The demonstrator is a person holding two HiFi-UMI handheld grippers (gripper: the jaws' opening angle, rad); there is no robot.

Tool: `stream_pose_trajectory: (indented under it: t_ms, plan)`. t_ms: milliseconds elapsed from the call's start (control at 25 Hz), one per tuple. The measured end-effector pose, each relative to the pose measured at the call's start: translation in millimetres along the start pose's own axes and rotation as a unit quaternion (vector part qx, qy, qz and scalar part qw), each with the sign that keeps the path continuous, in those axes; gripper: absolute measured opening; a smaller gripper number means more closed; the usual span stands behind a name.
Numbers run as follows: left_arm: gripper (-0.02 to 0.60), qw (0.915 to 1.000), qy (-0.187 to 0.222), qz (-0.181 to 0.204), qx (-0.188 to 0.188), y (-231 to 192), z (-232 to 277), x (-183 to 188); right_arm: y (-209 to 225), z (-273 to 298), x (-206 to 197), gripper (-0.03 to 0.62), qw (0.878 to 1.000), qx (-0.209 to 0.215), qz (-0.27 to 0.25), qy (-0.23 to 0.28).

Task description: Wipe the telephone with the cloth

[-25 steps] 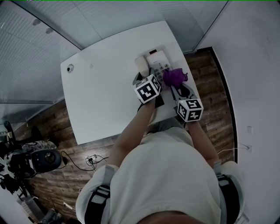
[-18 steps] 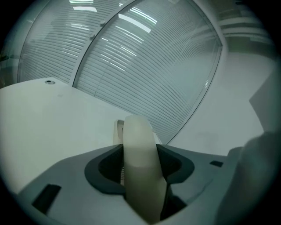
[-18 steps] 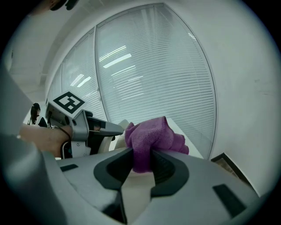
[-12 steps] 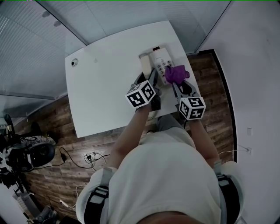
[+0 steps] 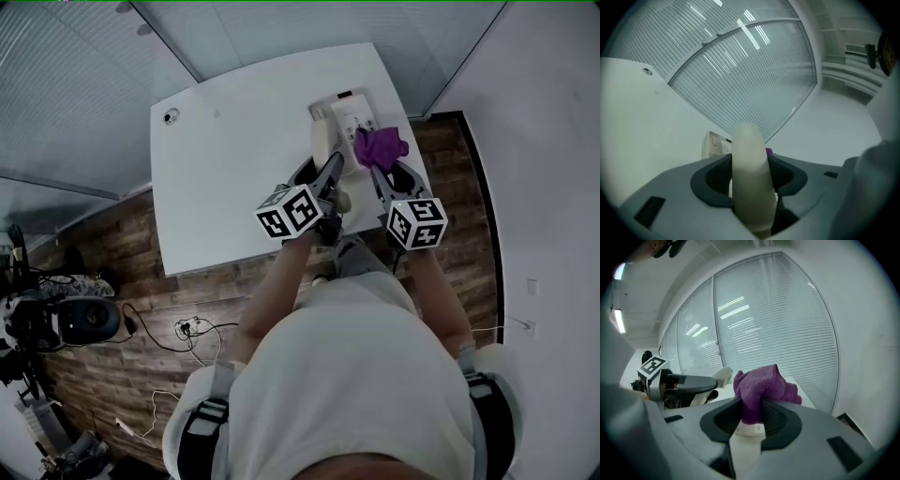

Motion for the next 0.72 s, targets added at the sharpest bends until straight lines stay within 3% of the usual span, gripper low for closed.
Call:
stream_pose_trajectory:
  t_ms: [320, 720]
  plan:
    - [0.233, 0.9973, 0.021, -0.016, -0.069, 3.4, -42.9, -12.0, -32.1, -9.9, 12.3, 0.124, 0.999, 0.031, -0.025, 0.012]
    - [0.232, 0.9857, 0.058, -0.043, -0.152, 8.9, -86.5, -25.3, -72.5, -30.7, 20.5, 0.124, 0.995, 0.076, -0.064, 0.029]
Point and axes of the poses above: the fingertips, and each gripper's own axes: z forward along the fingers, y to its right, x out of its top, the point moved 8 cm from there along -z, backward along the fingers, and after that the axes turned 15 degrees about -y, right-handed, at the moved point
